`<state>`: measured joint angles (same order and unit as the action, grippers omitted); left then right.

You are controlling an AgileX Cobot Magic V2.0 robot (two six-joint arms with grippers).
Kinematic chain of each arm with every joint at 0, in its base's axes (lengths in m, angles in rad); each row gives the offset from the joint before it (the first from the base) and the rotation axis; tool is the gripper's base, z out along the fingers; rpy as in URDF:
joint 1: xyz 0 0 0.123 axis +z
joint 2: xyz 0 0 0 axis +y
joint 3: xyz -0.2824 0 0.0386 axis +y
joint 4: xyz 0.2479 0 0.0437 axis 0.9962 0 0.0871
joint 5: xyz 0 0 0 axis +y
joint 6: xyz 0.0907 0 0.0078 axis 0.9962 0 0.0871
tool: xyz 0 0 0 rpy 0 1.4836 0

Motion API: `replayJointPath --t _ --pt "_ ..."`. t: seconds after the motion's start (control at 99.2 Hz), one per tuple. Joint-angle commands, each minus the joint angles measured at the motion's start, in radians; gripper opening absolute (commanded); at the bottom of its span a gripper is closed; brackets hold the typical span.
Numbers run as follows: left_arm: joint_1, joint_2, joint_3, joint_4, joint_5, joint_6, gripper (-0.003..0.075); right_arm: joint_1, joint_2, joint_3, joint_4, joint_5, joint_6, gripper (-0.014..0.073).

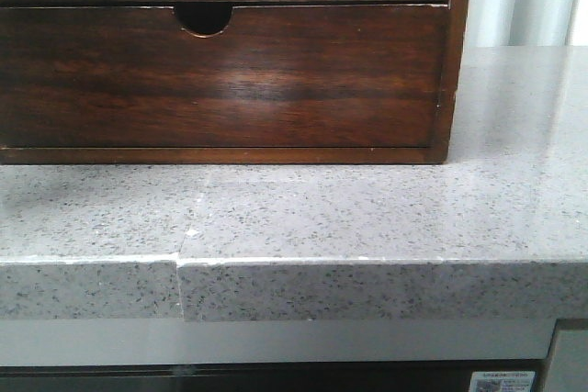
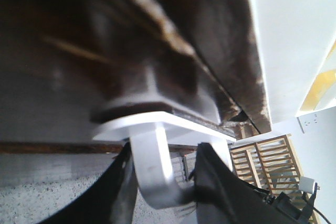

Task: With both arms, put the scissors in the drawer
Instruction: 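Pull the drawer open by its handle with the left gripper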

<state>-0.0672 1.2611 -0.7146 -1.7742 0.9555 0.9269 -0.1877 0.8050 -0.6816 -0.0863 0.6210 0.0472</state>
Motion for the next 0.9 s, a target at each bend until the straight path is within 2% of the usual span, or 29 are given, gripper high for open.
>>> replayJointPath --t 0.0,0.191,0.403,0.725,0.887 --pt "-0.006 -0.024 -0.037 -0.094 0.098 0.066 0.0059 -0.005 0.001 -0.036 -0.006 -0.055 -0.012 0.0576" --pt "-0.006 -0.039 -0.013 -0.082 0.145 0.066 0.0059 -0.005 0.001 -0.036 -0.006 -0.051 -0.012 0.0576" --pt "-0.006 -0.132 0.092 -0.082 0.158 0.066 0.0059 -0.005 0.001 -0.036 -0.006 -0.049 -0.012 0.0576" --pt "-0.006 -0.426 0.33 -0.082 0.188 0.04 0.0059 -0.005 0.001 -0.036 -0.006 -0.046 -0.012 0.0576" --pt "-0.006 -0.57 0.407 -0.082 0.149 0.022 0.0059 -0.005 0.001 -0.036 -0.006 -0.044 -0.012 0.0576"
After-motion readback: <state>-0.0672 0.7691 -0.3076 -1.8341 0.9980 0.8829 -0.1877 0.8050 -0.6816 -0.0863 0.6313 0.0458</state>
